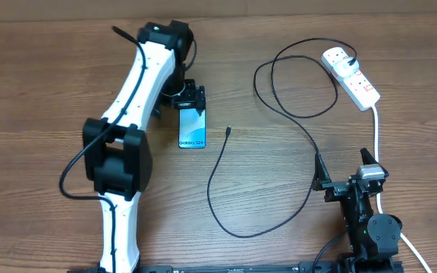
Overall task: Plug charger to phone and switch on socket
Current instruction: 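Lower the left gripper and grasp the phone's top edge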
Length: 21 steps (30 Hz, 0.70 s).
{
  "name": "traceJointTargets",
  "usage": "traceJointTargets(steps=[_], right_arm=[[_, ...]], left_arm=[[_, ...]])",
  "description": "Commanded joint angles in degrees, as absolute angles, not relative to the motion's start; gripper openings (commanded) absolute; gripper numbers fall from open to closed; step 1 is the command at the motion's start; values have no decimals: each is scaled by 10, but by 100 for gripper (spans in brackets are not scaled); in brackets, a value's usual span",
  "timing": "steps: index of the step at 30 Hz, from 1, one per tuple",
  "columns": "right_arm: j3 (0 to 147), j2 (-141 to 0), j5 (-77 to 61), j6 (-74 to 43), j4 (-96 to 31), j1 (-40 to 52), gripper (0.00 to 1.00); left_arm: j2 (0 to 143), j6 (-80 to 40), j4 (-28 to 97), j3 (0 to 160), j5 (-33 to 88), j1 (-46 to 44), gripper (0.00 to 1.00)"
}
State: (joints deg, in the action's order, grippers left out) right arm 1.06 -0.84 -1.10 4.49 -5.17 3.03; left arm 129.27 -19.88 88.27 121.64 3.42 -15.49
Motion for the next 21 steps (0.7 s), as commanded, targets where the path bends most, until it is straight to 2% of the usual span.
traceJointTargets(steps=[1,13,21], right_arm=[[5,-2,-10,45,-48,28,100],[5,-2,-10,46,-48,28,100],[5,-2,-10,46,-48,28,100]], left_arm=[[1209,-184,894,1228,46,-158,100],[1119,-195,951,1228,70,-163,100],[1136,-249,844,1171,40,-193,99]])
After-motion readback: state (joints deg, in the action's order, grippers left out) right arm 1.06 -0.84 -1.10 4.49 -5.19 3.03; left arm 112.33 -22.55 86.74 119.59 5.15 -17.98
